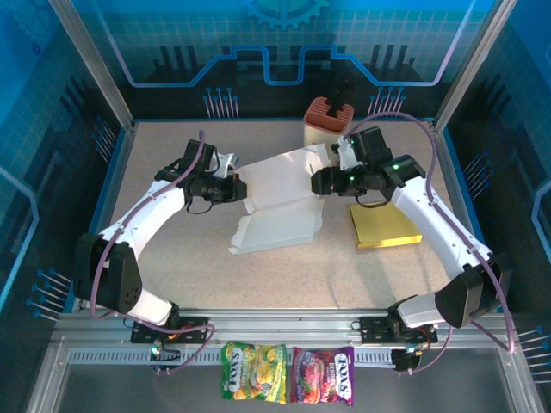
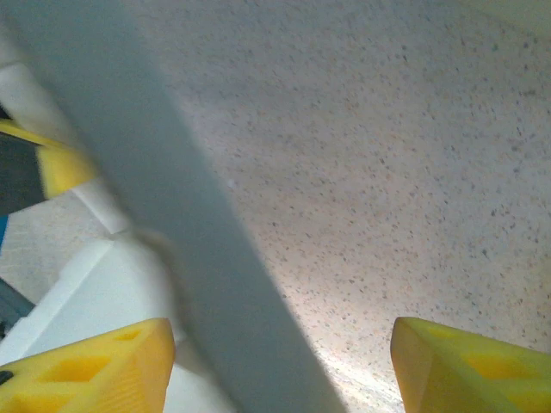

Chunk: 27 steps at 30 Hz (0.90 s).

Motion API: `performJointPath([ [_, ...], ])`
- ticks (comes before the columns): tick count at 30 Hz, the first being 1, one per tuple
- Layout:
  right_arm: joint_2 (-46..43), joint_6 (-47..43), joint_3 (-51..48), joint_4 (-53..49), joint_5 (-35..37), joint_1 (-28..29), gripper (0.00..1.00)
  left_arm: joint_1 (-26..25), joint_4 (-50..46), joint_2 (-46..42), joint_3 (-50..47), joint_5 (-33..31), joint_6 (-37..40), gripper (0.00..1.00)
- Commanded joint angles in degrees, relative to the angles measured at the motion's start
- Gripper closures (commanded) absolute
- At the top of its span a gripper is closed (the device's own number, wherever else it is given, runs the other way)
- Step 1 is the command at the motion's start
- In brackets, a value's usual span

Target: Fold the paper box

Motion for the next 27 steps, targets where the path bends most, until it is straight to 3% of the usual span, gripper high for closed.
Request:
performJointPath([
  [1, -2.4, -2.6, 4.67, 0.49, -5.45, -3.85, 0.31, 0.95, 2.2, 1.13, 1.01, 2.89, -1.99, 1.0],
  [7, -2.58, 2.08, 5.69, 9.87, -18.34, -11.52, 0.31, 2.02, 4.67, 2.23, 1.26, 4.93, -3.74, 1.0],
  [13, -0.05, 8.18, 1.12, 18.76, -22.07, -15.49, 0.45, 3.2, 6.28, 3.05, 1.67, 7.8, -4.27, 1.0],
  [16, 3.03, 7.18, 1.84, 20.09, -25.54, -16.13, 0.56, 3.72, 7.3, 3.85, 1.79, 9.55, -4.54, 1.0],
  [27, 8.08, 6.88, 3.48, 24.73, -34.5, -15.45, 0.57, 4.09, 8.3, 6.58, 3.36, 11.85, -4.75, 1.0],
])
